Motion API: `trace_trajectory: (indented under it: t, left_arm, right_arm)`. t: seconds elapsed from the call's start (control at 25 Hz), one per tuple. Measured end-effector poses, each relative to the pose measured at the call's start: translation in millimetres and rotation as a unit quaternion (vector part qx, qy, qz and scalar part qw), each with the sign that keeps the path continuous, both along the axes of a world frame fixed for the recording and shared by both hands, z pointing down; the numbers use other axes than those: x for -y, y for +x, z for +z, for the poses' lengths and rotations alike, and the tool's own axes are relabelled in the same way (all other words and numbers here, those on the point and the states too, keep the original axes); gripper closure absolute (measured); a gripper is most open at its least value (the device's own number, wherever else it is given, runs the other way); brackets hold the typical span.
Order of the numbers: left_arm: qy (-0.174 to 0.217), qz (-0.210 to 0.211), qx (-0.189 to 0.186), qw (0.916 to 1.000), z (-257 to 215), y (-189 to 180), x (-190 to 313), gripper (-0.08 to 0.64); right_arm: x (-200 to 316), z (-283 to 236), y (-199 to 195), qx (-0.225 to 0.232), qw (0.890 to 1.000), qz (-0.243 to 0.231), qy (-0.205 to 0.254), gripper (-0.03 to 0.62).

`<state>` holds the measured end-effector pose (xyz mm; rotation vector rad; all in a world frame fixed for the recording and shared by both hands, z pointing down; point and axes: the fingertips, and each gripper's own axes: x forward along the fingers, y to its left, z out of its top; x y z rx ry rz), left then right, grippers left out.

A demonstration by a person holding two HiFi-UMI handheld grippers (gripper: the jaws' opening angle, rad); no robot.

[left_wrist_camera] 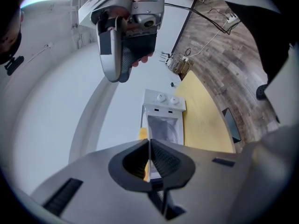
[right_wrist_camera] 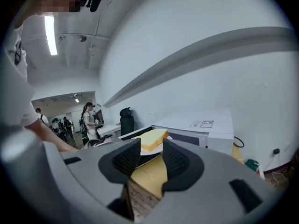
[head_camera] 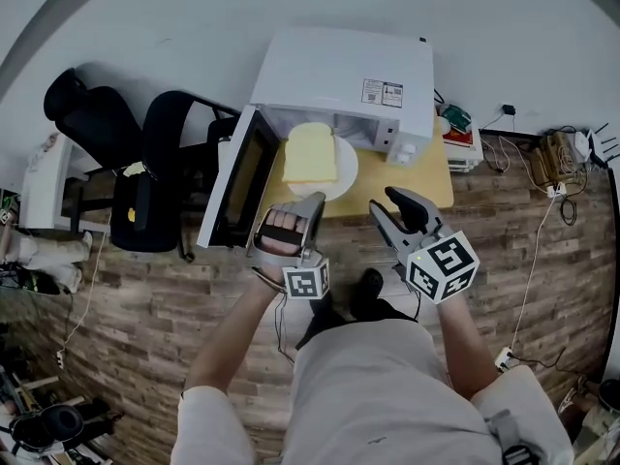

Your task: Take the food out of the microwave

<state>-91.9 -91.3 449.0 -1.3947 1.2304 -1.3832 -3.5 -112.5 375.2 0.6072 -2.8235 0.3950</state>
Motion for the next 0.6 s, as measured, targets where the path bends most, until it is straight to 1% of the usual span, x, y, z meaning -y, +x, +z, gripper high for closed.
trace_trajectory:
  t: [0.2,0.4,0.52,0.6]
  left_arm:
    - [0.0,0.015,0.003,0.9999,-31,-13,-11,0.546]
    - [0.007,0.021,0.002,0.9997,-58,-27,-22,0.545]
    - [0.011,0.024,-0.002,0.9997,-71,-33,-27,0.545]
    - [0.015,0.028,0.002,0.9995,-78,-35,-33,0.545]
  right_arm:
    - [-12,-21,-8,0.005,0.999,0.028,0.018,0.465]
    - [-27,-34,-13,0.006,0.998,0.053,0.035,0.474]
    - [-38,-40,-16,0.003,0.997,0.064,0.045,0.474]
    - [-48,-43,-19,0.002,0.996,0.068,0.05,0.479]
